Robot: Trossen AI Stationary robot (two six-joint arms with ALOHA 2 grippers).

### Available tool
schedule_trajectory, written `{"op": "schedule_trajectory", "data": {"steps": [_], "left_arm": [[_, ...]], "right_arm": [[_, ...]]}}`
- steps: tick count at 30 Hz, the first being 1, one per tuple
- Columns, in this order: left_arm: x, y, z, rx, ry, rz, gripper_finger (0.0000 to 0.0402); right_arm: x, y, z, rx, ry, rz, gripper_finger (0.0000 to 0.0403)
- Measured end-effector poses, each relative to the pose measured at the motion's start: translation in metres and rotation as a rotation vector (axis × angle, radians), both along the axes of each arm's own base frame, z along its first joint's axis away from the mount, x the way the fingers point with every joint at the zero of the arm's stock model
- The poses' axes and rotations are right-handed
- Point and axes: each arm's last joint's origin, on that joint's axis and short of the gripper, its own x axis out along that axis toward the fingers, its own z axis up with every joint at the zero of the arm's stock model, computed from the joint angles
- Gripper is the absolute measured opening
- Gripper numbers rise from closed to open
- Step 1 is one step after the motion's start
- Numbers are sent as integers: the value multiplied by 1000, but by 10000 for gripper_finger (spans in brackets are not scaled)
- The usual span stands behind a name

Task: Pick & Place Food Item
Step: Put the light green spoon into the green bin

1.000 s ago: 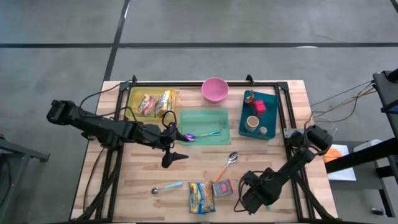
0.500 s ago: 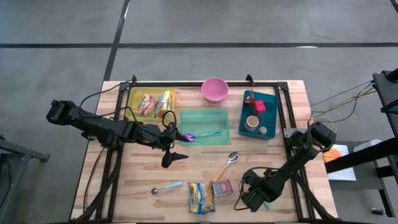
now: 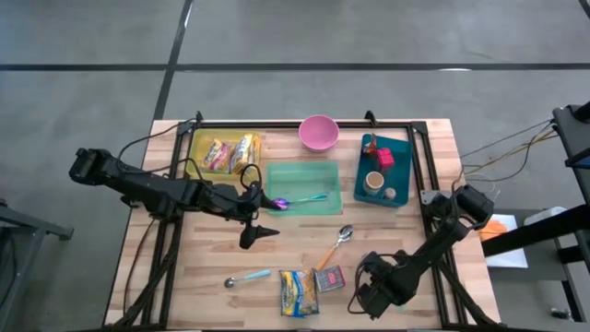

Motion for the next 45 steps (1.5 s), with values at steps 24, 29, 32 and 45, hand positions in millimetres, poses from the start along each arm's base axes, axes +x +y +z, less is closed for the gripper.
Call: {"op": "schedule_trajectory", "data": {"steps": [24,29,32,45], "left_arm": [[-3,-2,-5,-31,55,52,379],[-3,-2,-6,-27,71,52,379],[-3,-2,-6,-20,70,49,379],[-4,-2,-7,-9,73,45,379]], "right_arm": [[26,-81,130,-310,-357,171,29],[46,-124,156,-335,-473,296,29],[58,-152,164,-355,-496,357,29],[99,-253,144,-224,-588,614,29]]}}
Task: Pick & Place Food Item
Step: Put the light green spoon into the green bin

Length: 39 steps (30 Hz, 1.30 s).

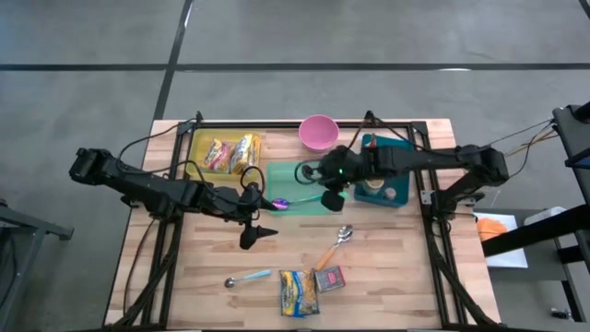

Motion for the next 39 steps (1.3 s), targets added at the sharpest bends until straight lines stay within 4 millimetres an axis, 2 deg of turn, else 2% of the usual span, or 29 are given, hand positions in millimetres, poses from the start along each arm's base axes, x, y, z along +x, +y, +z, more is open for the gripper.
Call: {"op": "schedule_trajectory", "data": {"steps": [6,14,18,25,39], "left_arm": [[0,0,0,-1,-3,0,379],[3,0,10,18,-36,-11,379],[5,1,16,28,-55,-13,379],[6,7,17,39,-51,11,379],[6,9,15,40,-29,17,379]], "right_arm": [[9,-25,-18,-19,15,119,29],[35,-43,-67,37,65,238,28],[45,-45,-86,34,114,270,28],[56,-44,-105,100,114,336,28],[59,-43,-130,182,175,376,28]]}}
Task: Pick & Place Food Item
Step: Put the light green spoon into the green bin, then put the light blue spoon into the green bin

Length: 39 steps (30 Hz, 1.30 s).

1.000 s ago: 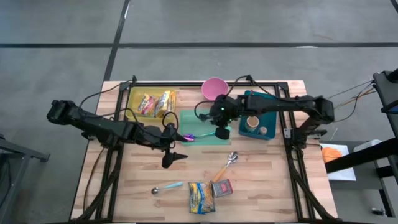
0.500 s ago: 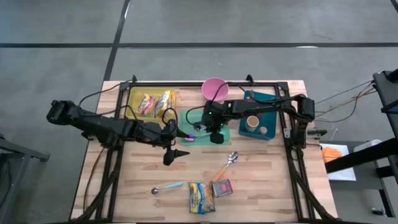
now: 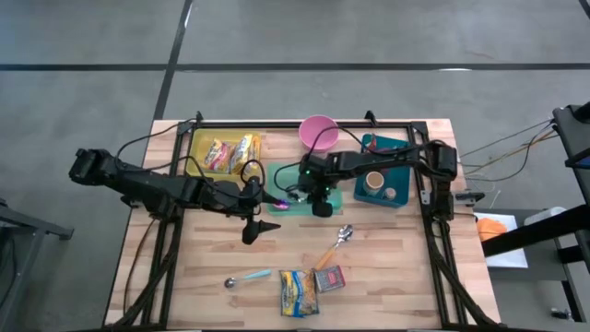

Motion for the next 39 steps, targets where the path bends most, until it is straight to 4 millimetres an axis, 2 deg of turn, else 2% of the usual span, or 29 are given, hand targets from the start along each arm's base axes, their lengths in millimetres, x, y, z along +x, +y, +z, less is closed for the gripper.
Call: {"op": "schedule_trajectory", "data": {"steps": [7,14,23,34,39], "left_arm": [[0,0,0,0,1,0,379],[0,0,-1,3,12,0,379],[-1,0,-2,7,23,-1,379],[-1,0,-2,7,23,-1,379],[-1,0,-2,7,23,-1,379]], "right_arm": [[3,-5,-13,25,46,-8,28],[11,-15,-11,71,79,-39,27],[14,-16,-13,96,94,-89,75],[14,-17,-13,91,90,-100,42],[16,-17,-13,105,82,-137,40]]}}
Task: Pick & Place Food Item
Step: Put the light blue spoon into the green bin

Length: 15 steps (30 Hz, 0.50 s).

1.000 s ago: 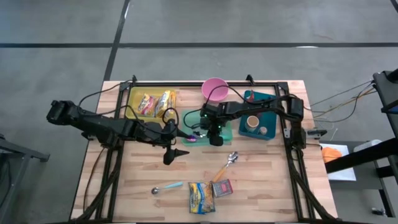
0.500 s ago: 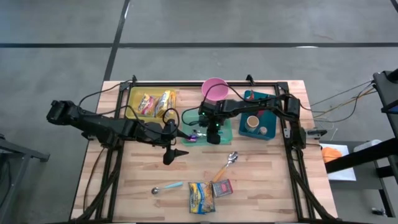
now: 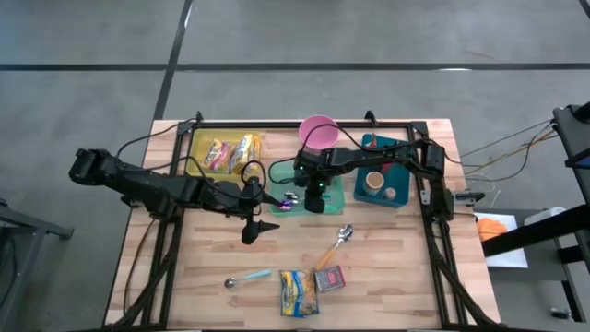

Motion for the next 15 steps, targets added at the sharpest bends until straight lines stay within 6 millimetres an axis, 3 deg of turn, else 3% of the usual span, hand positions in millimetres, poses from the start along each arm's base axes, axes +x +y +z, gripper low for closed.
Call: {"op": "schedule_trajectory", "data": {"steps": [15], "left_arm": [[-1,0,-1,1,15,1,379]], "right_arm": [[-1,1,9,18,-7,-51,40]]}}
